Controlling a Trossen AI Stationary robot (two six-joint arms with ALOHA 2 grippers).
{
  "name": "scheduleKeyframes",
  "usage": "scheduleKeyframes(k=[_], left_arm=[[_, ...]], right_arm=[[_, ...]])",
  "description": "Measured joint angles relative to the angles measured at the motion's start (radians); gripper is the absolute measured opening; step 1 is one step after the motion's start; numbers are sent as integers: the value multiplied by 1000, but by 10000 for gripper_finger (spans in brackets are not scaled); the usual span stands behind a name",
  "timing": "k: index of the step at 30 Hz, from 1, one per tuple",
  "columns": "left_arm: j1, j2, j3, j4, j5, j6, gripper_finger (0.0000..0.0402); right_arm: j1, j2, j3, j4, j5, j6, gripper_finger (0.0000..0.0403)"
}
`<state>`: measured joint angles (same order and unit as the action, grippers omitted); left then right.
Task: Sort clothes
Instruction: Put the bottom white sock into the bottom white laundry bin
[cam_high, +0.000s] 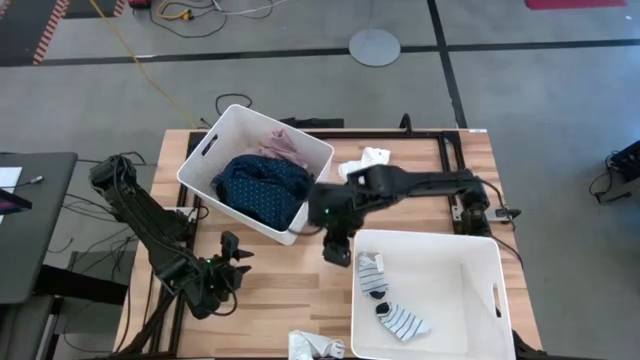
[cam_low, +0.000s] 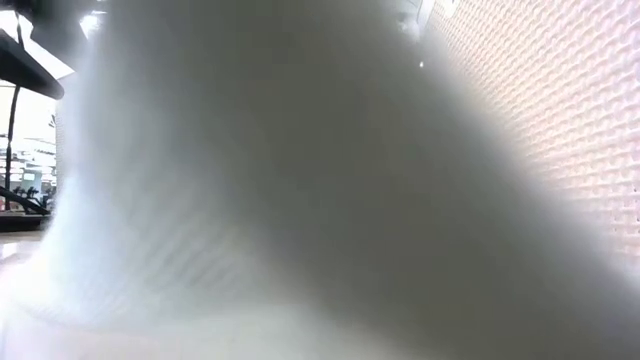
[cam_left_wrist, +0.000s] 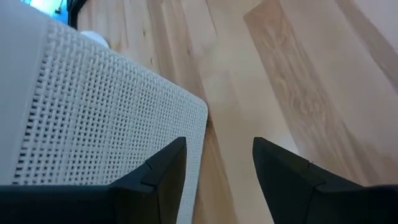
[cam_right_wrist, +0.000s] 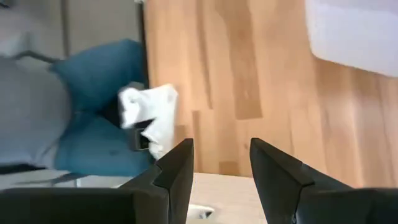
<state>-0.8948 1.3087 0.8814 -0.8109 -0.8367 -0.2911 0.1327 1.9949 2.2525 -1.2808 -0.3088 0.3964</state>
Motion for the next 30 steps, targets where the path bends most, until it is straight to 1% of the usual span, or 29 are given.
scheduleKeyframes(k=[2,4,8,11,15,17,21,26,30], left_arm=[[0,0,0,1,3,-47,180],[0,0,0,1,41,-93,180],[0,0,0,30,129,-105,180],[0,1,0,60,158,-106,180],[0,0,0,109,179,-81,180],[0,0,0,164,191,-56,180],[0,0,0,320,289,20,183],[0,20,0,548,371,135,196],[3,100,0,690,409,219,212]], right_arm=[[16,9,-4,-26,27,10,175],[52,24,-6,-54,38,-3,176],[167,74,-4,29,57,-107,185],[230,132,-4,115,58,-141,206],[260,198,-5,141,80,-137,241],[273,231,-5,142,79,-136,256],[300,268,-6,140,77,-140,265],[308,261,-4,131,77,-139,265],[312,217,-5,128,119,-137,265]])
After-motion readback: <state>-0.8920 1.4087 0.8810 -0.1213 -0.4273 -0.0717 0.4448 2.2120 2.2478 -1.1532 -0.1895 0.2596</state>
